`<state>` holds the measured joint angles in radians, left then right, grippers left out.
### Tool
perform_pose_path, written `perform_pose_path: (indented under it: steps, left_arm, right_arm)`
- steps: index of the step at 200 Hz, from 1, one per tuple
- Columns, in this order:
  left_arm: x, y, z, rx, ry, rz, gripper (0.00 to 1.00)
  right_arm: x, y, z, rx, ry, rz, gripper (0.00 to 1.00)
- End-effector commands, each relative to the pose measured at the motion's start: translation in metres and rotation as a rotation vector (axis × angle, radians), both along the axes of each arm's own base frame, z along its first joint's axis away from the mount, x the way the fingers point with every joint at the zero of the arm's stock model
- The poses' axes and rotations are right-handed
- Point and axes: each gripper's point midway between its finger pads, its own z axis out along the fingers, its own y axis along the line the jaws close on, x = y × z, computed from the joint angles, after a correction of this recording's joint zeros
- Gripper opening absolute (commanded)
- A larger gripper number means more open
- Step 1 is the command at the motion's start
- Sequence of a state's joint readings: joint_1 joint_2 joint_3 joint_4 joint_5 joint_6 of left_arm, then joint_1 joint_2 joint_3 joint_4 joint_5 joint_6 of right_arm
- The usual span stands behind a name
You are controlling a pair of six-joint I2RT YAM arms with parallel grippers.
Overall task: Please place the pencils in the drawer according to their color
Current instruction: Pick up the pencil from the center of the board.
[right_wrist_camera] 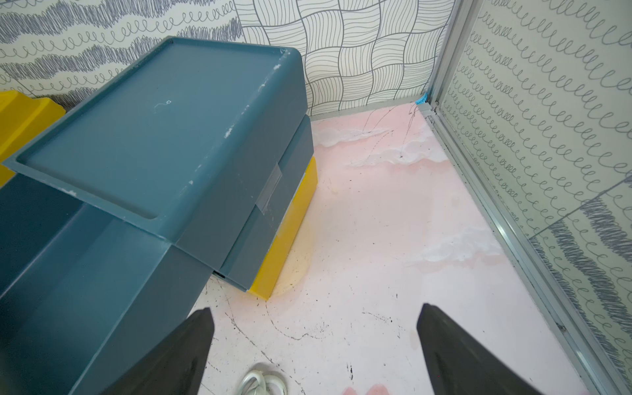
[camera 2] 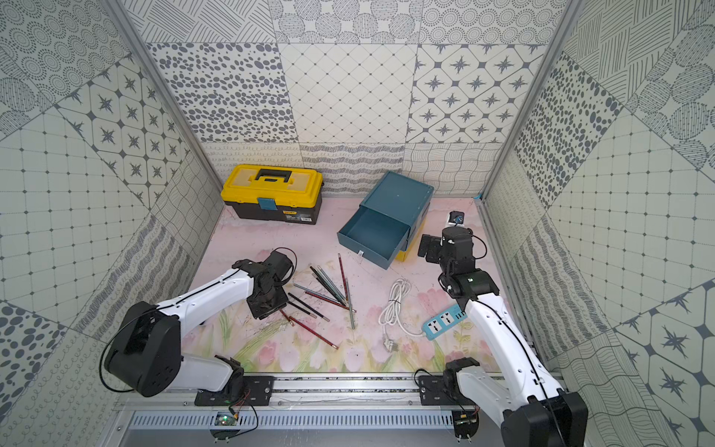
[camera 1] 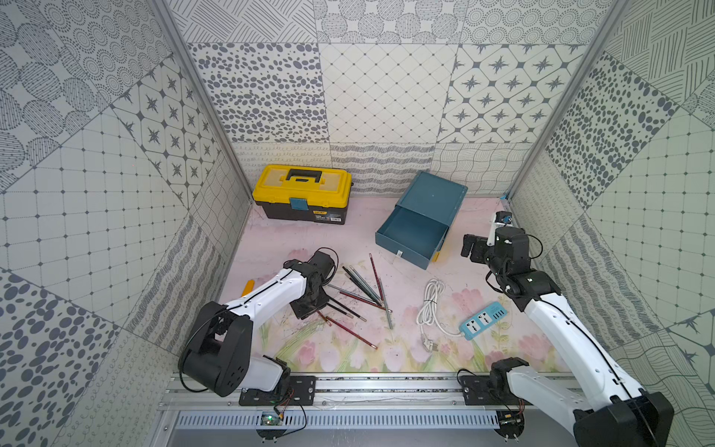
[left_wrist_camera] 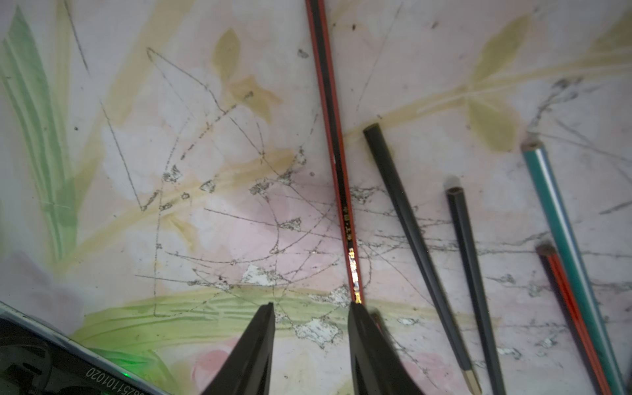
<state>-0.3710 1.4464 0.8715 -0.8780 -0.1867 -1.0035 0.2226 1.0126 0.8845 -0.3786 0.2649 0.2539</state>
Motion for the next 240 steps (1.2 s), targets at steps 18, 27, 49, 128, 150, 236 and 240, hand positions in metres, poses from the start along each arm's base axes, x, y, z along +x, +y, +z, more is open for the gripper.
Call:
perform_pose_path:
  steps: [18,27,49,128,150,236,240]
  left_arm:
    - [0.007,-0.005,-0.014,-0.031,0.032,0.009,0.37]
    - [0.009,-0.006,-0.016,-0.036,0.034,0.010,0.36]
    - [0.015,-0.009,-0.019,-0.057,0.029,0.016,0.35]
    - [0.027,-0.008,-0.026,-0.094,0.017,0.041,0.32]
    - [0.026,-0.003,-0.029,-0.091,0.028,0.058,0.31]
    - [0.009,0.019,-0.045,-0.056,0.105,0.122,0.21]
    - [0.008,0.019,-0.047,-0.058,0.109,0.127,0.20]
  right_arm:
    - [0.004,0.004,0.011,-0.009,-0.044,0.012,0.99]
    - [0.004,0.005,0.009,-0.011,-0.042,0.017,0.99]
    - [0.003,0.006,0.008,-0.017,-0.038,0.021,0.99]
    - [0.005,0.008,0.003,-0.020,-0.030,0.033,0.99]
    - [0.005,0.008,0.002,-0.024,-0.027,0.033,0.99]
    - [0.005,0.005,0.003,-0.034,-0.029,0.015,0.99]
    - [0.005,0.004,0.004,-0.035,-0.029,0.014,0.99]
